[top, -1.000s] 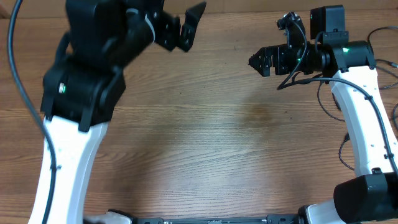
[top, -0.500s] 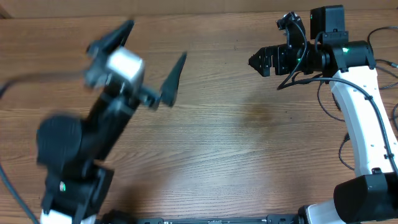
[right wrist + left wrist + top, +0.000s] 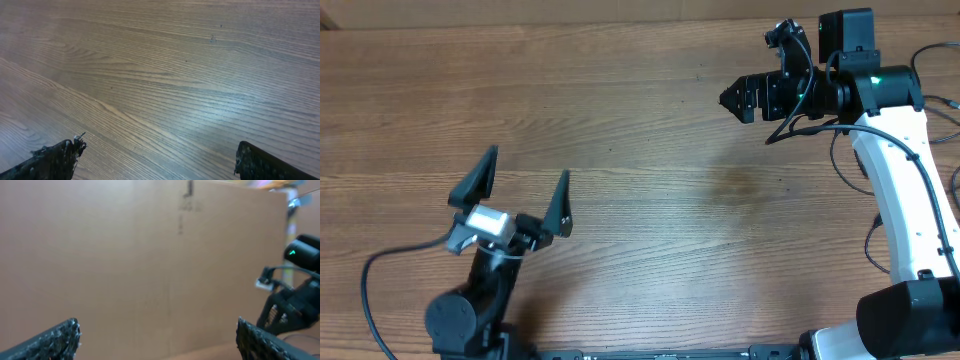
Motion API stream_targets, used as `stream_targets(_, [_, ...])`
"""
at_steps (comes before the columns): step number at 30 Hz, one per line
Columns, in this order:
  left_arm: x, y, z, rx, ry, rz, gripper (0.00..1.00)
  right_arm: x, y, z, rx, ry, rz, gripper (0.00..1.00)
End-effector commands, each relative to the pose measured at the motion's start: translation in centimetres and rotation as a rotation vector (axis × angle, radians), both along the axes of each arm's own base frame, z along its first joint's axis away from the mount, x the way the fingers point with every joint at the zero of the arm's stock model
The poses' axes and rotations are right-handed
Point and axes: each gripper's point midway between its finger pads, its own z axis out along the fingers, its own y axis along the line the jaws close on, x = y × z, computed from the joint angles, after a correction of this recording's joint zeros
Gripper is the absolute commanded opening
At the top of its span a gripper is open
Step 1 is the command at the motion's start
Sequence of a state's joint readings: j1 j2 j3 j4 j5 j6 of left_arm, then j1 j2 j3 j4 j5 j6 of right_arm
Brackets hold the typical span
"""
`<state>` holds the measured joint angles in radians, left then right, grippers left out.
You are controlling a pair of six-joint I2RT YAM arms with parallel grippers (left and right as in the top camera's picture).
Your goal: Untangle cables
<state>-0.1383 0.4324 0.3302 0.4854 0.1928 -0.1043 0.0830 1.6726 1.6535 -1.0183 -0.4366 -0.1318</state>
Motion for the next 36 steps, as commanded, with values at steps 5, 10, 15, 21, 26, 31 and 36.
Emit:
stream_targets(5, [-0.8, 3.2, -4.8, -0.175, 0.042, 0.085, 1.00, -0.4, -0.1, 1.5, -0.008, -0.045, 0.001, 1.00])
stream_targets(10, [-0.9, 4.4, -8.3, -0.218, 0.076, 0.122, 1.00, -0.4, -0.1, 1.5, -0.008, -0.045, 0.001, 1.00])
stream_targets(15, [-0.3, 5.2, -11.2, -0.233, 0.180, 0.164, 1.00, -0.4, -0.1, 1.5, -0.008, -0.045, 0.001, 1.00])
stream_targets(21, [-0.2, 5.3, -13.9, -0.212, 0.286, 0.184, 1.00, -0.4, -0.1, 1.5, -0.008, -0.045, 0.001, 1.00])
stream_targets(26, [-0.3, 5.2, -16.0, -0.143, 0.355, 0.197, 1.00, -0.4, -0.1, 1.5, -0.008, -0.045, 0.001, 1.00])
stream_targets(31, [-0.3, 4.6, -17.6, -0.030, 0.400, 0.187, 1.00, -0.4, -0.1, 1.5, -0.008, -0.045, 0.001, 1.00])
stream_targets(36, [-0.4, 3.9, -19.0, 0.031, 0.445, 0.160, 0.99, -0.4, -0.1, 1.5, -0.008, -0.045, 0.001, 1.00])
